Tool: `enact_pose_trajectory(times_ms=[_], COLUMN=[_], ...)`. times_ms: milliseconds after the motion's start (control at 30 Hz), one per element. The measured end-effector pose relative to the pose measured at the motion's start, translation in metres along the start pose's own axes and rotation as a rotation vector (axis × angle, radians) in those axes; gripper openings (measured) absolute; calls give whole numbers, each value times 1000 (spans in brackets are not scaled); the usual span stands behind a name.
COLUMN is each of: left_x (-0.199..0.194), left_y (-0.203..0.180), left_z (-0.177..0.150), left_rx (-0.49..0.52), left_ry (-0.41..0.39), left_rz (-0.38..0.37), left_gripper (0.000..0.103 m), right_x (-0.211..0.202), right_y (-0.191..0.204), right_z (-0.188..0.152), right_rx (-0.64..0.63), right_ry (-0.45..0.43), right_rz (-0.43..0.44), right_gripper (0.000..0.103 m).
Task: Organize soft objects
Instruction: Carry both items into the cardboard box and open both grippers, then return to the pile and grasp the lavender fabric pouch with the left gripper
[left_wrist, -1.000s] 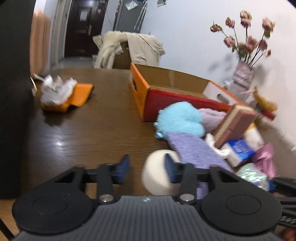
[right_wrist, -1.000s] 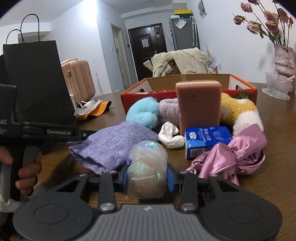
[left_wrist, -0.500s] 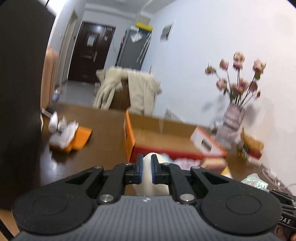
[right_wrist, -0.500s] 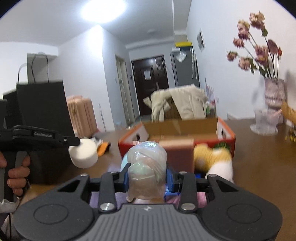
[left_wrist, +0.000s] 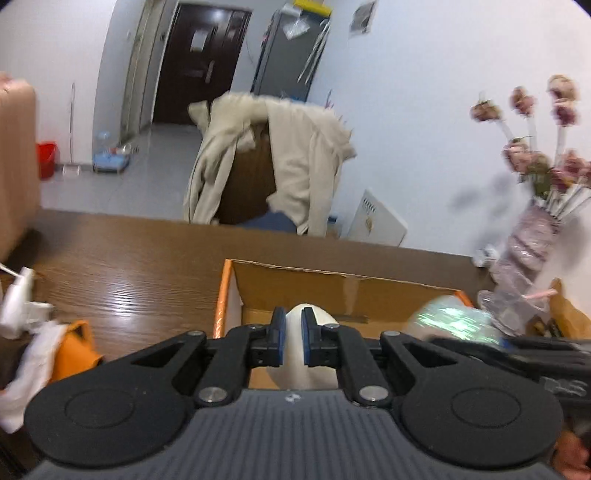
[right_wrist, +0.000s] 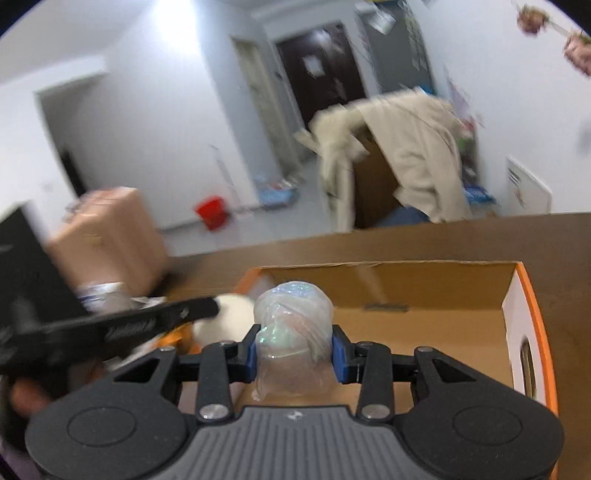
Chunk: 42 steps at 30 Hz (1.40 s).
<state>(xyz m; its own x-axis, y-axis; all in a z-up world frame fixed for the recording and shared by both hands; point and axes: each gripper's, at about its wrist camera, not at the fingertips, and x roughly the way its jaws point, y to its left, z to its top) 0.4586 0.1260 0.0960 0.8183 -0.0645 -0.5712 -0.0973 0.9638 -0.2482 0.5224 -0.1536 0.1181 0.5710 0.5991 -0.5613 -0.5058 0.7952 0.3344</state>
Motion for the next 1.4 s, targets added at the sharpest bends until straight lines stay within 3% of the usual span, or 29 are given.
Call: enact_pose_trajectory(times_ms=[133,167,233,300,367,567,767,967,1100,1200,1400], left_x=[52,56,59,53,44,-6,-82,-173,-225,-255,-292], left_y=[3,5,12,19,24,11,-13,-47,-55,-56,-39], left_z=[11,12,14,13,13,15,-1,-44,-84,-124,-217], left_rx=[32,40,20,8,12,58,95,223,240,255,226], left_ry=[68,75,66,42,26,-47,-122,-249,-334,-388,-423], left_rz=[62,69,57,40,34,41,53,24,32,34,24], left_gripper=[12,17,31,35,36,46,50,73,77,88,93], right_x=[83,93,107,110,104,58,-37,-147,-208,-236,-268], right_y=[-23,-23,-24,-20,-17,-12,5,26,44,57,78], right_z=[25,23,25,26,28,42,33,-16,-70,-117,-218], right_rx=[27,40,45,40,36,17,-65,-110,-134,-172,-201], right_ry=[129,142,158,150,118,31,-84,-221,-314,-381,-500], right_rz=[-58,-60,-49,-36,-44,-72,-143,-165,-169,-192,-312], right_gripper=[38,41,50,70,75,76,80,86,89,94,102])
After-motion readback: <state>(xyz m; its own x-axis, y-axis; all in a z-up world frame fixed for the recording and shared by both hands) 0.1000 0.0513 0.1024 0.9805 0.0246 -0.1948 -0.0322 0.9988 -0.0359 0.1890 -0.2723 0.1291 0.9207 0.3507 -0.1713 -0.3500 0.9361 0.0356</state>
